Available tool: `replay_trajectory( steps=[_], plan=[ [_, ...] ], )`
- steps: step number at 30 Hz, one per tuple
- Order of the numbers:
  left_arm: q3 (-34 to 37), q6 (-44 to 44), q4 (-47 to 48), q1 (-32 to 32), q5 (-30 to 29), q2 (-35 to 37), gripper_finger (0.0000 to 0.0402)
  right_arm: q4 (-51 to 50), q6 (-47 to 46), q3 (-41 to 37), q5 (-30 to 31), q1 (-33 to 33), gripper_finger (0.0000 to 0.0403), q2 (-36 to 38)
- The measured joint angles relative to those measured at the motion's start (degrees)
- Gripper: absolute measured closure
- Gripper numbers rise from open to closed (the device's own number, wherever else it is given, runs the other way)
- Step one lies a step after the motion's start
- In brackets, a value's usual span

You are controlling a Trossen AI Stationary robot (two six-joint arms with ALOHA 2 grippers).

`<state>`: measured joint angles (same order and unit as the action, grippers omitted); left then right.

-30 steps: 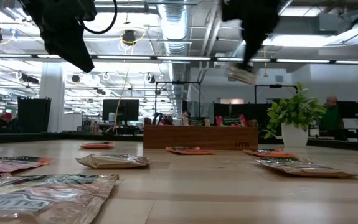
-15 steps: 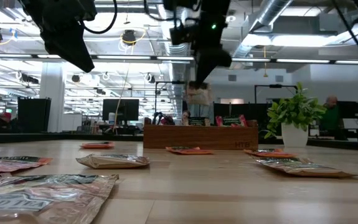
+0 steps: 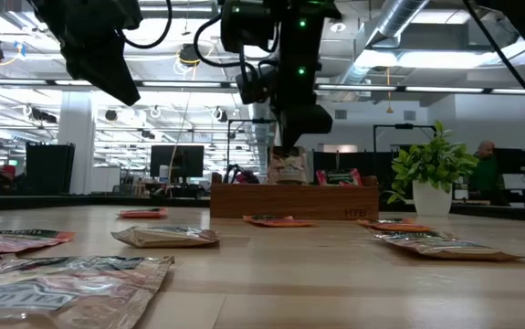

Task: Pick & Place Tea
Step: Put the brown tea bag into the middle slot of the wooden organizer

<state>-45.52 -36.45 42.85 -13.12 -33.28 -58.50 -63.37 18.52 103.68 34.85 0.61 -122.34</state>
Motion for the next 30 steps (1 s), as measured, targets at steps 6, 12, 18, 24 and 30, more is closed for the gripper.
replay_trajectory(
  steps=[6,12,18,24,30],
  plan=[
    [0.00,0.00,-0.13,-0.01,-0.17,0.00,0.0250,0.23,-2.02,0.02,-0.19,1.07,0.0403,0.00],
    [0.00,0.00,-0.13,-0.01,-0.39,0.00,0.0250,1.73,-2.06,0.02,-0.51,1.93,0.0403,0.00],
    [0.00,0.00,-0.13,0.00,-0.40,0.00,0.0250,2.53,-2.14,0.02,-3.80,2.52,0.0403,0.00],
    [0.00,0.00,-0.13,-0.01,-0.39,0.00,0.0250,2.23,-2.14,0.02,-3.58,2.91,0.0403,0.00],
    [0.00,0.00,-0.13,0.01,-0.39,0.00,0.0250,0.25,-2.12,-0.01,-3.45,3.79,0.0403,0.00]
  ],
)
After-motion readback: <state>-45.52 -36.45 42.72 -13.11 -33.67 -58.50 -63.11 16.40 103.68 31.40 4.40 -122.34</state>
